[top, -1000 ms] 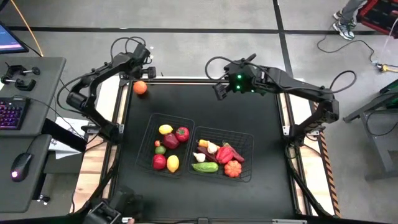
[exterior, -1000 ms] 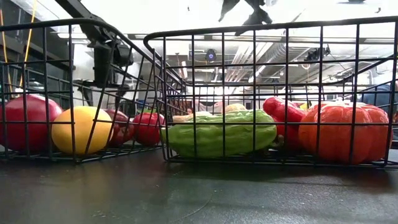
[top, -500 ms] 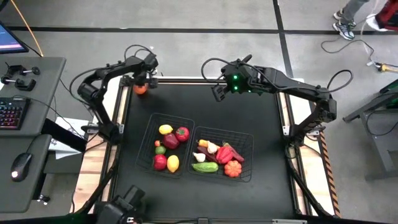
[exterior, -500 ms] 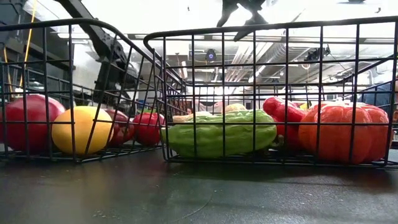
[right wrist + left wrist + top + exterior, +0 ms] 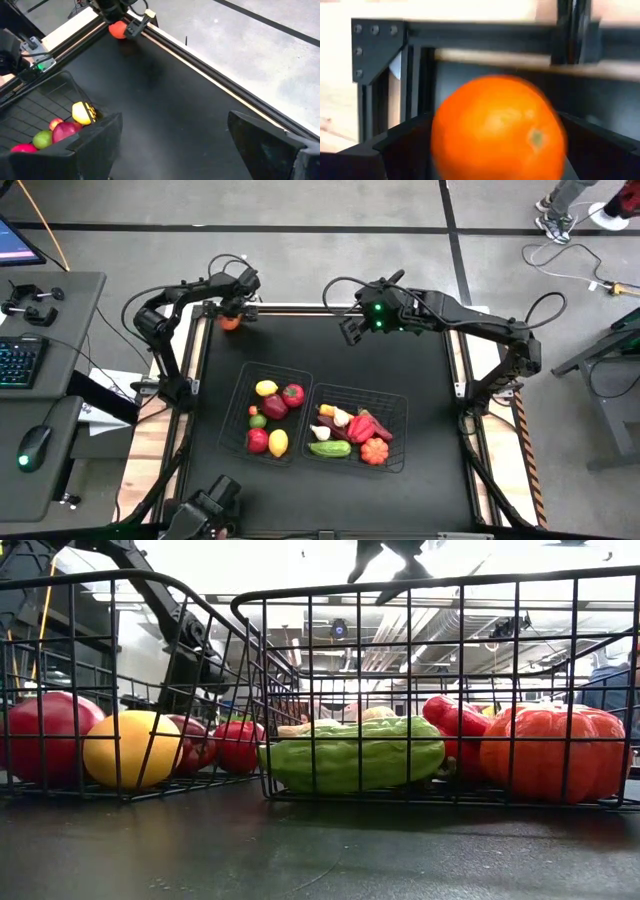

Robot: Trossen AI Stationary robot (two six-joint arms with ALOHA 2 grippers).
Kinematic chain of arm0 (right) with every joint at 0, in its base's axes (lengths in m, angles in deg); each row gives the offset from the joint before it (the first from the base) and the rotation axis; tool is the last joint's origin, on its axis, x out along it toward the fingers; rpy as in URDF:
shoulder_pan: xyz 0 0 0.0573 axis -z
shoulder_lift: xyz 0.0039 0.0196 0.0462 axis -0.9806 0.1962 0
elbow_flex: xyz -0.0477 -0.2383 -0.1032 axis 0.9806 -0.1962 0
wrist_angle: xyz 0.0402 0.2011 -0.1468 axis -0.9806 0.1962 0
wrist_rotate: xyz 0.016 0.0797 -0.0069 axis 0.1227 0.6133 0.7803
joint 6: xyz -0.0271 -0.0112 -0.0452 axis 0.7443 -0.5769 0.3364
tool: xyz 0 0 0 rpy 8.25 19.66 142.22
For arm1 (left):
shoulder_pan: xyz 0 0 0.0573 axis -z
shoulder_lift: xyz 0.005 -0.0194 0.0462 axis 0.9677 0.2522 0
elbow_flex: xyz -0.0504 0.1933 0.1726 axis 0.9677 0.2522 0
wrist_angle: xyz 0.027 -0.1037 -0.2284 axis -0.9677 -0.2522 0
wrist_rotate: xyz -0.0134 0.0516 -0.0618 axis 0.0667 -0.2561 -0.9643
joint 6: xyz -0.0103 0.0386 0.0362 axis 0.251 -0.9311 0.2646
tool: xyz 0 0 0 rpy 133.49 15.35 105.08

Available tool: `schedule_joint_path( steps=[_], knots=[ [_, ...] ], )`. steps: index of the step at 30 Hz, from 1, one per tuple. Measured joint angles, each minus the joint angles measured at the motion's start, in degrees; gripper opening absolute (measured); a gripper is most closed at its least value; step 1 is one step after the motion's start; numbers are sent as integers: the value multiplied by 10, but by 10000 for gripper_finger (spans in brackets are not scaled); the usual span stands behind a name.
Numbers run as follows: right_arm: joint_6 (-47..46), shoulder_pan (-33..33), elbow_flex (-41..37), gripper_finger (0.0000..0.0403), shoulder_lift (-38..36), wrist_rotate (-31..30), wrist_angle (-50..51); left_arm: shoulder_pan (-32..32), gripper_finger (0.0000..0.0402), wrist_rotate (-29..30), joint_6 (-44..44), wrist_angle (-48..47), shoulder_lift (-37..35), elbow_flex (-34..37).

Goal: Sort produce into baskets
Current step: Put the orange into the left wire basket

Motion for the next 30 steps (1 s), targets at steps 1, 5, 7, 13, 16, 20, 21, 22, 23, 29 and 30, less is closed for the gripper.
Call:
schedule_joint_path(
  steps=[1, 5, 7, 13, 16, 20, 21, 22, 23, 29, 30],
  knots=[
    [0, -2, 0, 353, 0, 0, 0, 0, 395, 2, 6, 8, 0, 0],
    [-2, -10, 0, 353, 0, 0, 0, 0, 395, 11, 18, 9, 0, 0],
    [-2, -14, 0, 353, 0, 0, 0, 0, 395, 12, 18, 9, 0, 0],
    [-3, -26, 0, 353, 0, -3, 0, 5, 386, 0, 22, 12, 10, 0],
    [-3, -33, 0, 353, 0, -4, 0, 10, 359, -3, 11, 3, 17, 0],
    [-4, -42, 0, 353, 0, -5, 0, 18, 313, -25, 17, 2, 18, -2],
    [-4, -43, 0, 353, 0, -7, 0, 22, 313, -27, 14, 3, 16, -2],
    [-3, -45, 0, 353, 0, -9, 1, 27, 313, -34, 9, 6, 11, -1],
    [-3, -47, 0, 353, 0, -12, 1, 30, 313, -47, 1, 7, 4, 0],
    [13, -56, 0, 353, -9, -21, 1, 44, 313, -69, -18, 20, -83, 1],
    [16, -58, 0, 353, -14, -24, 1, 53, 313, -79, -21, 26, -102, 1]
  ],
)
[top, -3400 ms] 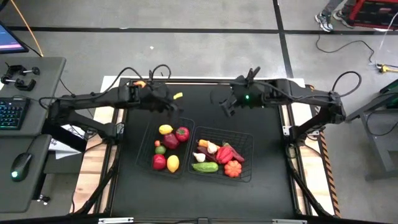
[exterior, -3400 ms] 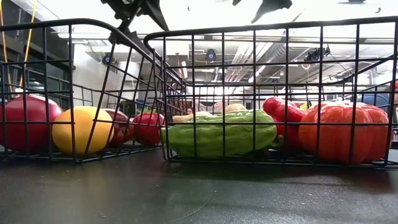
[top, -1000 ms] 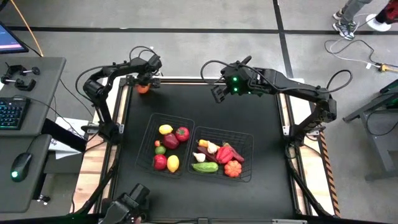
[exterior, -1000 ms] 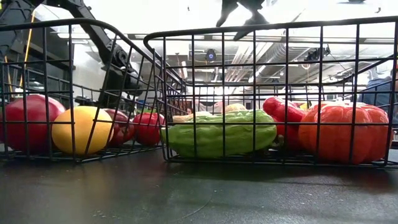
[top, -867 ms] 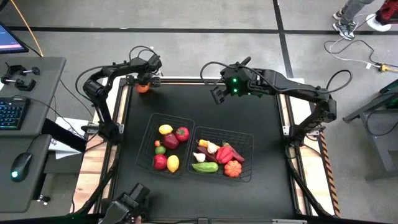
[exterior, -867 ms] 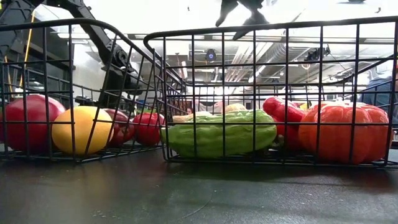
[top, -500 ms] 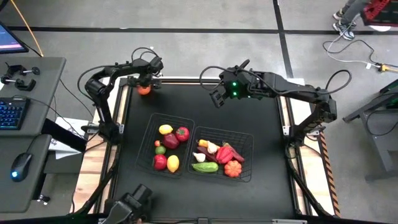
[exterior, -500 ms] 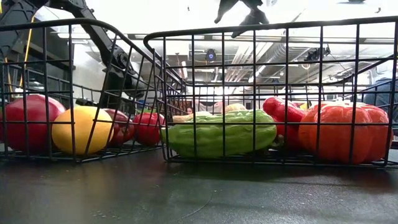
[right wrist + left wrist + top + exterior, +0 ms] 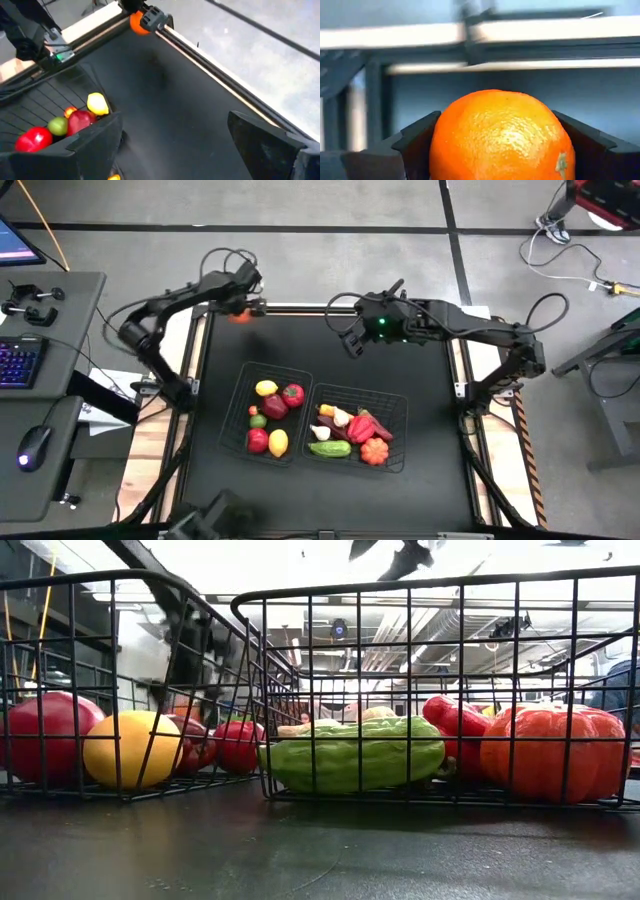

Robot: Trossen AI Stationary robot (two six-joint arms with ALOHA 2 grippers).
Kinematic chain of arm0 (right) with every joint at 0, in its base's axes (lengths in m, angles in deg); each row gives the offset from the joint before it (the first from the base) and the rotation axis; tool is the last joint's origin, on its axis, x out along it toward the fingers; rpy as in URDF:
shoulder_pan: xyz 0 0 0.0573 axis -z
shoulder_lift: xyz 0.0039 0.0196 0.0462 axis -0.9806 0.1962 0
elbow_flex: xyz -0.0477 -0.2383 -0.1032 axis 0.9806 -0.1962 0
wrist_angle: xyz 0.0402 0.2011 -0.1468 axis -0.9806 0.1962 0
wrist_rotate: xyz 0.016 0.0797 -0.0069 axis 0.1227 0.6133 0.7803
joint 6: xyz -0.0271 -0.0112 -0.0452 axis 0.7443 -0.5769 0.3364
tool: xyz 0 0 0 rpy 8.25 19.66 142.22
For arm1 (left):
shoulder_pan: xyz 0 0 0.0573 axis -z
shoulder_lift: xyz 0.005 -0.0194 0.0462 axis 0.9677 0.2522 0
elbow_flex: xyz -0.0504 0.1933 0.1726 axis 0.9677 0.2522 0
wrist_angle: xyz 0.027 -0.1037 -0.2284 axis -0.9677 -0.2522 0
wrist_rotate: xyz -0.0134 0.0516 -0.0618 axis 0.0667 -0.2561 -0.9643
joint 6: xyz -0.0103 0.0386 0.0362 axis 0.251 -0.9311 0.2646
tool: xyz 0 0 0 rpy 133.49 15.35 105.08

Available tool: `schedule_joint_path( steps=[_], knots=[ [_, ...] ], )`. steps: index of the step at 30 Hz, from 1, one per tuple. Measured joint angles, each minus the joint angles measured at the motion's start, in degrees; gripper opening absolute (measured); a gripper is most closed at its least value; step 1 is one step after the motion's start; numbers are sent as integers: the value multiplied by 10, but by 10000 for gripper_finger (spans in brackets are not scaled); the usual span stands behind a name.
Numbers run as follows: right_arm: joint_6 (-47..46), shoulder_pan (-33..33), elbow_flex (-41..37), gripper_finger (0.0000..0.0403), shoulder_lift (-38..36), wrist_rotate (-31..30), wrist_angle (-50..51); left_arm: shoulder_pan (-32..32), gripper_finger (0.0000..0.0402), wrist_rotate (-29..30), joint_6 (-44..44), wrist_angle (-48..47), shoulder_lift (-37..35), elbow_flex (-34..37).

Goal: Sort produce into baskets
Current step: Put the orange into the left wire basket

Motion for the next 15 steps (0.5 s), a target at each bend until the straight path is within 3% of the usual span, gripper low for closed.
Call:
schedule_joint_path(
  steps=[5, 9, 15],
  knots=[
    [1, -6, 0, 353, -36, -33, 0, 74, 313, -57, -3, 43, -110, 0],
    [-1, -5, 0, 353, -73, -65, 1, 175, 313, -84, 27, 75, -181, 0],
    [-3, -3, 0, 353, -117, -80, 6, 357, 313, -121, 55, 165, -205, -1]
  ],
)
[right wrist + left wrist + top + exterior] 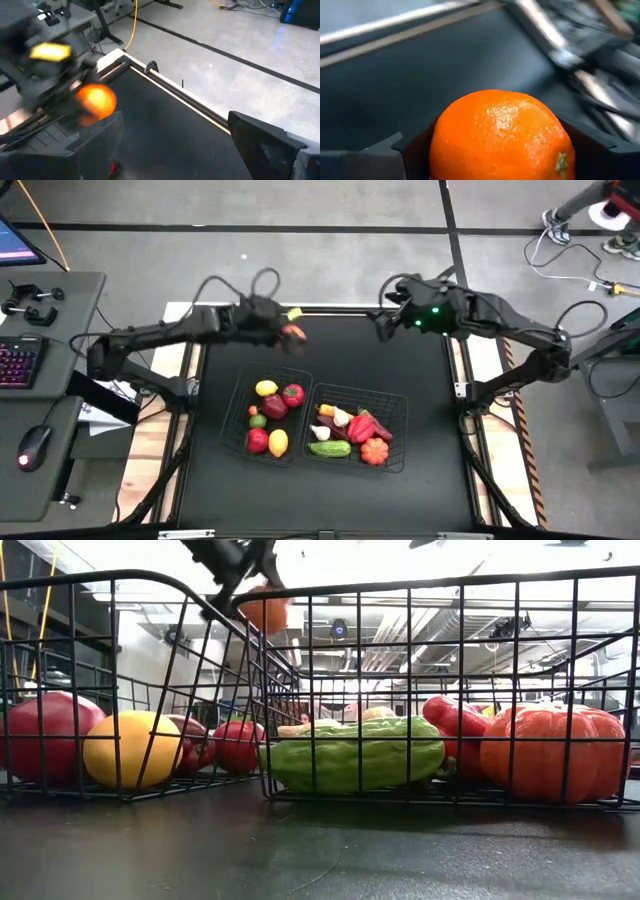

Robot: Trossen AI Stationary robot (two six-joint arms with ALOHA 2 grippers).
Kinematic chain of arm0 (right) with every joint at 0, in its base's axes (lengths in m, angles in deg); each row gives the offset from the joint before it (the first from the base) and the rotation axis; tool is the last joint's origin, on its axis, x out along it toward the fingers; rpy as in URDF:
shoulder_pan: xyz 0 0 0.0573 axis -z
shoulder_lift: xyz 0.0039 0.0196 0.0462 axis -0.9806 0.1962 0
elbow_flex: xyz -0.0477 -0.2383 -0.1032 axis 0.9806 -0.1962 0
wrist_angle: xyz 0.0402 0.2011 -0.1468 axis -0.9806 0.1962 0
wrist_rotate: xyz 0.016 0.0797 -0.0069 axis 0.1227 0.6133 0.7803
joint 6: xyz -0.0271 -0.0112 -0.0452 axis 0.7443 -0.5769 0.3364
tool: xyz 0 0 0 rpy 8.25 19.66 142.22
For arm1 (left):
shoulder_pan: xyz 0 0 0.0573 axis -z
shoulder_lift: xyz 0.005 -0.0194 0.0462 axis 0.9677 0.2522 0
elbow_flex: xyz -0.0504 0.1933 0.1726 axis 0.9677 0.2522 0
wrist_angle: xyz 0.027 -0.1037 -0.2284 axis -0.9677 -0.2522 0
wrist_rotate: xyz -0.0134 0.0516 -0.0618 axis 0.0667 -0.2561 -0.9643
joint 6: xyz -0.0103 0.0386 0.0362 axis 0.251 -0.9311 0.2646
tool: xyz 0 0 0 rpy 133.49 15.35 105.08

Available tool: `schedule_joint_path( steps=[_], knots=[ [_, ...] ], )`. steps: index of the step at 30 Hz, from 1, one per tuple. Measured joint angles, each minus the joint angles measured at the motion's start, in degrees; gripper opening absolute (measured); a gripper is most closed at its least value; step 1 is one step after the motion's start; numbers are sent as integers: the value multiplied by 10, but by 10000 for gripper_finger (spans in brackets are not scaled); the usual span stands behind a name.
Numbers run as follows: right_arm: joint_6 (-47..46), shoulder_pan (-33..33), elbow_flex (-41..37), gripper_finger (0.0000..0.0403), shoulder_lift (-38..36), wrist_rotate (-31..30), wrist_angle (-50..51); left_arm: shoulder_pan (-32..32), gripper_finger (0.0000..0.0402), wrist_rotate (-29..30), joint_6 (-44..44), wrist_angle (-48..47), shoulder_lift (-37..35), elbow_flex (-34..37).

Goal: Sort produce into baskets
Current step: Put the orange into the left wire basket

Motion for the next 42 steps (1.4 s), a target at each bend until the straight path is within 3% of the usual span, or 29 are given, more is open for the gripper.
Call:
schedule_joint_path(
  steps=[5, 7, 9, 12, 17, 21, 28, 35, 42],
  knots=[
    [-1, 0, 0, 353, -20, 0, 19, 112, 318, -27, -14, 91, 29, 0],
    [-6, 0, 0, 353, -22, 0, 22, 134, 321, -32, -16, 102, 41, 0],
    [-14, 0, 0, 353, -23, 2, 26, 145, 322, -74, -30, 85, 44, 0],
    [-15, 0, 0, 353, -23, 10, 31, 153, 324, -135, -50, -22, 38, 0],
    [-13, 0, 0, 353, -23, 15, 32, 174, 326, -113, -58, -235, 13, 0],
    [-13, 0, 0, 353, -23, 16, 40, 203, 326, -110, -58, -312, 12, 0],
    [-15, 0, 0, 353, -23, 30, 69, 234, 327, -99, -90, -250, 17, 0],
    [-16, 0, 0, 353, -23, 57, 81, 233, 327, -71, -121, -254, 15, 0],
    [-16, 0, 0, 353, -23, 57, 92, 227, 356, -101, -125, -271, 15, 0]
  ],
)
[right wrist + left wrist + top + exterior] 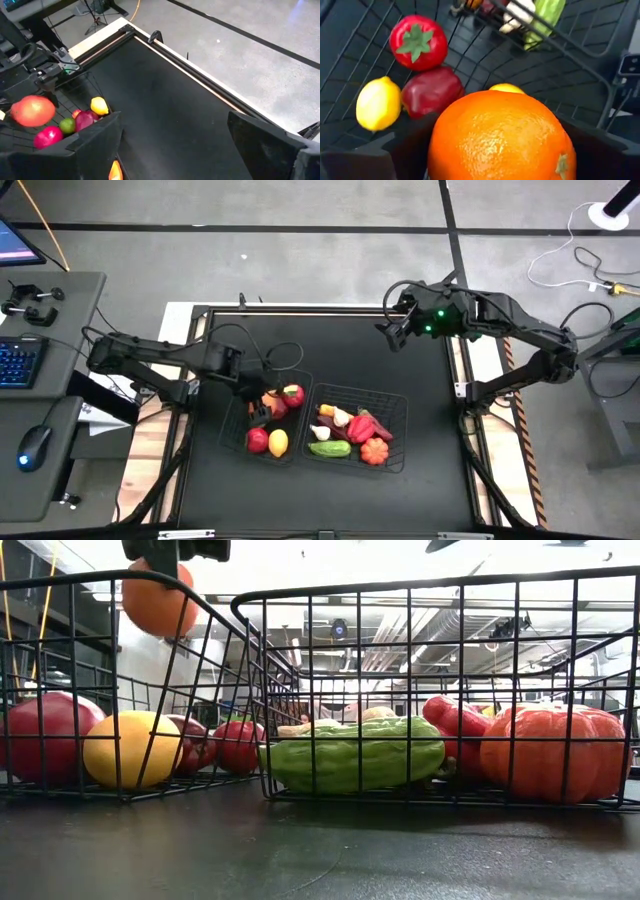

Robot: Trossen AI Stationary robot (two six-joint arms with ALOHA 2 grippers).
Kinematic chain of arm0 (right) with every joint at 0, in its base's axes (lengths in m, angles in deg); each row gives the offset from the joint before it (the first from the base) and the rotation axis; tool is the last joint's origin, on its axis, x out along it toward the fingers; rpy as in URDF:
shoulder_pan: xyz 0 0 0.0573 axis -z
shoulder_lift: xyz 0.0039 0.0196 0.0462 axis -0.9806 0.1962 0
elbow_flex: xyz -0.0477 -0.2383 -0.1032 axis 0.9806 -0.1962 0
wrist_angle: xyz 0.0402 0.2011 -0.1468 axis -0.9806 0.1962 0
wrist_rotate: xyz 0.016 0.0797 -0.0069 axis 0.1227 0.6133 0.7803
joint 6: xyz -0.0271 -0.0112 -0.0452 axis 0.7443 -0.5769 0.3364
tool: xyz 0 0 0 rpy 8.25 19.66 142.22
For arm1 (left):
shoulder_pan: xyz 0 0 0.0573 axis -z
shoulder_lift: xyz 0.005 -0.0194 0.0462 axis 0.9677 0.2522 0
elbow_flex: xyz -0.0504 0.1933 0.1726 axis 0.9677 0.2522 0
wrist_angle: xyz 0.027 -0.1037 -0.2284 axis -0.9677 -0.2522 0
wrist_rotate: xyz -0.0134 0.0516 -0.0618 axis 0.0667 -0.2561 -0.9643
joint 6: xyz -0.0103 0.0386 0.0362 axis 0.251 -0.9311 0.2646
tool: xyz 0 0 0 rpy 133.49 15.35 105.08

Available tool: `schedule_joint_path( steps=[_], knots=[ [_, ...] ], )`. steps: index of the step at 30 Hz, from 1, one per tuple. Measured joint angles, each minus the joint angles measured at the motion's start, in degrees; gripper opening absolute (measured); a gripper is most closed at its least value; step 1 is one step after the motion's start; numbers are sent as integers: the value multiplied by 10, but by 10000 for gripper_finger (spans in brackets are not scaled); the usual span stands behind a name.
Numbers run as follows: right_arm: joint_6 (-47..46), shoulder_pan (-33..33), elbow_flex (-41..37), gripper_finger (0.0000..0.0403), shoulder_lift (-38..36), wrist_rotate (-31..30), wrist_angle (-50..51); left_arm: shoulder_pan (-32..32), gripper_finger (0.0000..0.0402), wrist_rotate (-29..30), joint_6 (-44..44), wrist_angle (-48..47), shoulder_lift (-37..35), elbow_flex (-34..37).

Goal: Sort produce into baskets
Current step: Put the orange into the left wire basket, then return to Home Position

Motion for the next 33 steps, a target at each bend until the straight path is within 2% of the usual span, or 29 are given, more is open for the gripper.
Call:
schedule_joint_path(
  steps=[4, 10, 17, 22, 25, 28, 31, 33],
  knots=[
    [3, 0, 0, 353, 0, 0, 0, -2, 393, -4, -1, -16, 5, 0],
    [13, 0, 0, 353, 0, 0, 1, -3, 390, -15, -5, -12, 3, 0],
    [61, 0, 0, 353, 0, 3, 6, -8, 392, -23, -45, -74, -1, 0],
    [64, 0, 0, 353, 0, 25, 3, -55, 388, -24, -86, 9, -9, 0],
    [56, 1, 0, 352, 0, 9, 3, -96, 364, -18, -91, 69, -48, 0],
    [35, 9, 0, 335, 0, -2, 3, -122, 317, 29, -91, 110, -109, 0],
    [35, 17, 0, 289, 3, -1, 3, -127, 249, 88, -91, 163, -183, 10],
    [39, 23, 0, 239, 7, 3, 3, -125, 194, 114, -82, 228, -239, 50]
  ],
)
